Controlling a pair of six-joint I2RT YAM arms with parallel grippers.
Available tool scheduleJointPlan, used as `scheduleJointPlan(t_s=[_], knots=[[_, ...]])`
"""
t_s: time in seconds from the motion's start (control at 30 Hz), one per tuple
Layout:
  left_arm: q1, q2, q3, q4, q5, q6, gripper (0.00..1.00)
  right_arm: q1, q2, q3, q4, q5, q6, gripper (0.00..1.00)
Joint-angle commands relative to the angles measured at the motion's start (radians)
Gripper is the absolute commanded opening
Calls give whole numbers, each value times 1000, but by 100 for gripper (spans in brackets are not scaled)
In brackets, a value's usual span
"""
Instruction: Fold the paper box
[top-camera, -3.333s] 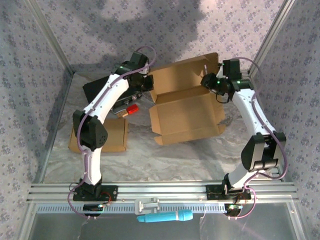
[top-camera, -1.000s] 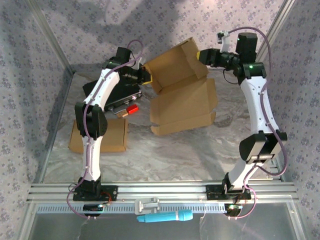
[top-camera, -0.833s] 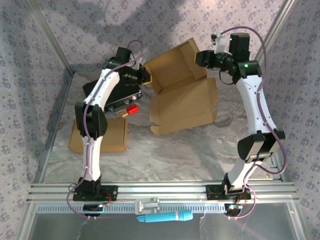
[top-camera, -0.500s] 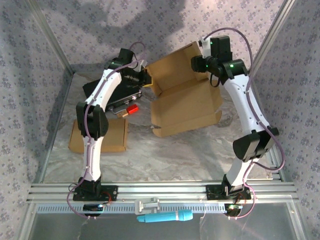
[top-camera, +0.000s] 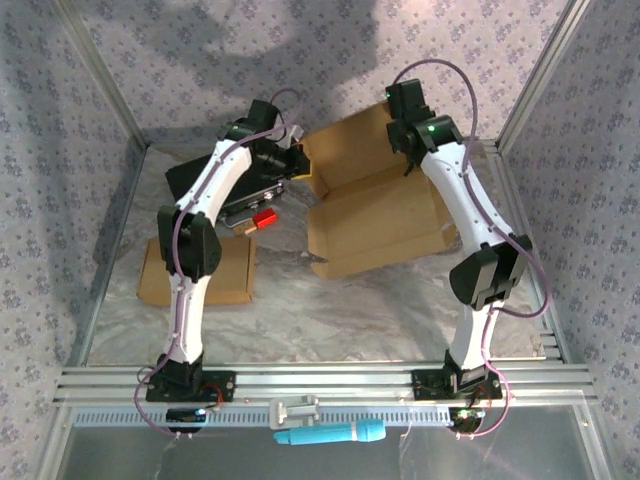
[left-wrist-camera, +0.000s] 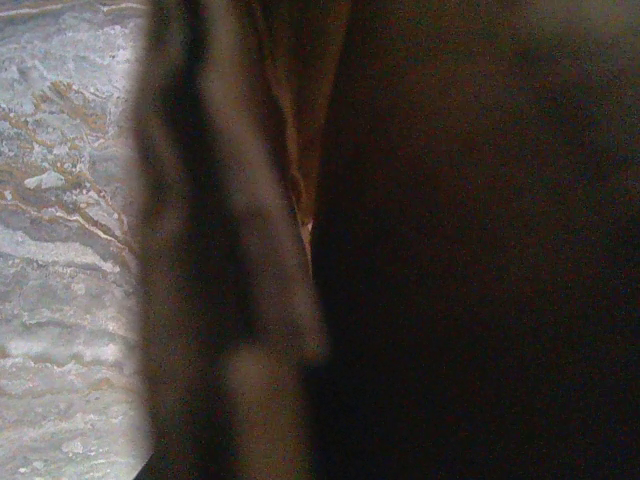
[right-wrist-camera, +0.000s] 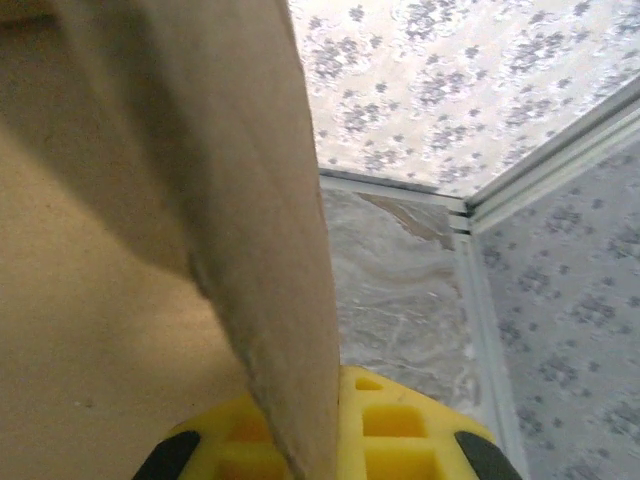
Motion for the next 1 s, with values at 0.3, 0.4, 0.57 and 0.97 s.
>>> scheduleJointPlan(t_s=[0.3,0.4,0.57,0.97], knots=[[-35,-41,52,-42,-37,-44,0,6,21,23,-147,141,157,0],[-42,-39,39,-51,-80,-60,0,1,20,-21,-208,116,280,0],[-66,-49,-45,-34,-183,-83,0,14,-24,-191,-168,51,390,0],[-104,-79,-385,123,-320,-166,6,15,-69,-510,-69,-100,451,0]])
